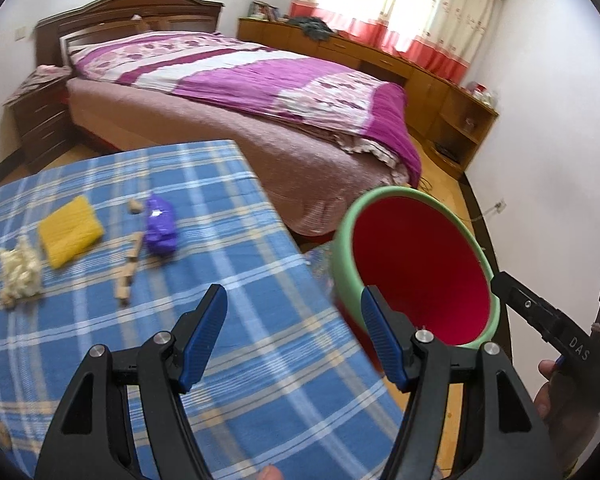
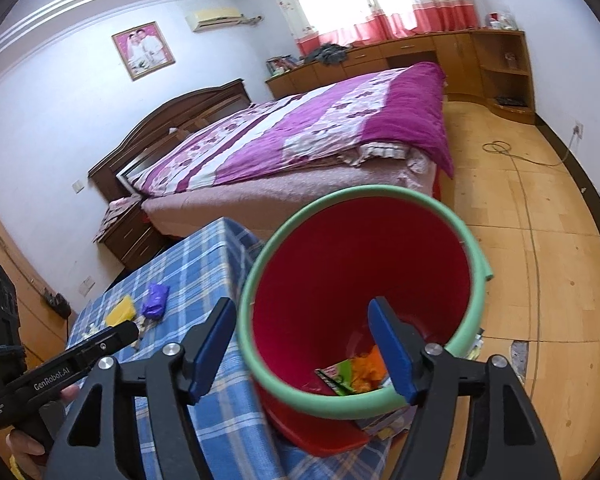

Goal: Collect trash
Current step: 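Move both open tools back over the table, then grasp the crumpled cream tissue with the left tool while the right tool grasps the purple bag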

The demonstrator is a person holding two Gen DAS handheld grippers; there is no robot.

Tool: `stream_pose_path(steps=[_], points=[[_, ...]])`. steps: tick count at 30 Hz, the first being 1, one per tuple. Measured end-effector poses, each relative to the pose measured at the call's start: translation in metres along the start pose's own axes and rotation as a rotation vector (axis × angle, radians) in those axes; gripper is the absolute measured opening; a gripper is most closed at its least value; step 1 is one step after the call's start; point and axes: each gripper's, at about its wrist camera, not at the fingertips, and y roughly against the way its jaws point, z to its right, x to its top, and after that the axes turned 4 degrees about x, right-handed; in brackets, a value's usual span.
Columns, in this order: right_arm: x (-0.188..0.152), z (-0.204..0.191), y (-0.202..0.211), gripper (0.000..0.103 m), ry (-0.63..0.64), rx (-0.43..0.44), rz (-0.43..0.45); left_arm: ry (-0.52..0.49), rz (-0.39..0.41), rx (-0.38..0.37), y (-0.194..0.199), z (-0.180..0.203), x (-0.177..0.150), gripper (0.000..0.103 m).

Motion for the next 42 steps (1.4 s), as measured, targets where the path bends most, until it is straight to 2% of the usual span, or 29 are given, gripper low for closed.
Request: stream_pose_path(steps=[23,33,42], points=[[-0.021,-0.113,-0.042,0.074,0.148,0.097,-0.112,0.168,0.063,0.145,0.048,-0.116,-0.013,0.069],[-0.027,-0.139,-0.071,0.074,0.155,0.115,-0.167,0.224,0.041,0.221,0.039,-0.169,-0.014,0.069],[-0.029,-0.151,-0.095,0.074,0.161,0.105,-0.200,0.223,0.013,0.289,0.017,-0.203,-0.011,0.073]])
